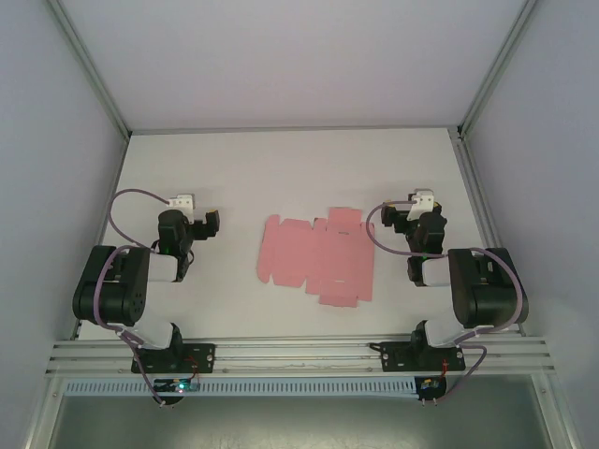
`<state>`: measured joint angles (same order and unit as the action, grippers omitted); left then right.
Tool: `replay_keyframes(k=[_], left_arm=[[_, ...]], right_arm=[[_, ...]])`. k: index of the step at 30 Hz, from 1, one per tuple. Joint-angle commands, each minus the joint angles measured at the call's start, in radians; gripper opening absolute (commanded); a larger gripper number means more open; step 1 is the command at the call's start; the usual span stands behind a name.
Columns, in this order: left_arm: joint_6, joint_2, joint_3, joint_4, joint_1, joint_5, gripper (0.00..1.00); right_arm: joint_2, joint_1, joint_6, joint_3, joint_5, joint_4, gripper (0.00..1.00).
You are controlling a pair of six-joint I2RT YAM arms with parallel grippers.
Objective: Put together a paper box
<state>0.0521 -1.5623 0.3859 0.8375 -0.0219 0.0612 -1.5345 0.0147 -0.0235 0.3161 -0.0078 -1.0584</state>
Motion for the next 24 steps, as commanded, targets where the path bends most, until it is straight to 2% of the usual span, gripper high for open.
replay_keyframes(k=[1,16,19,22,24], left_arm=[[-0.023,0.007,0.02,0.012,-0.006,0.009,1.0],[-0.021,0.007,0.025,0.005,-0.006,0.003,1.0],[-0.006,0.06,0.068,-0.103,-0.006,-0.026,1.0],[0.008,0.186,0.156,-0.368,-0.008,-0.012,1.0],[0.095,0.251,0.215,-0.522,-0.007,0.022,1.0]], right_arm=[[0.008,-0.012,0.004,0.006,0.012,-0.005,0.98],[0.016,-0.01,0.0,0.01,0.012,0.004,0.98],[0.09,-0.013,0.009,0.061,0.0,0.161,0.98],[0.202,-0.023,0.0,0.143,0.021,0.396,0.98],[0.264,-0.042,-0.063,0.232,0.025,0.622,0.98]])
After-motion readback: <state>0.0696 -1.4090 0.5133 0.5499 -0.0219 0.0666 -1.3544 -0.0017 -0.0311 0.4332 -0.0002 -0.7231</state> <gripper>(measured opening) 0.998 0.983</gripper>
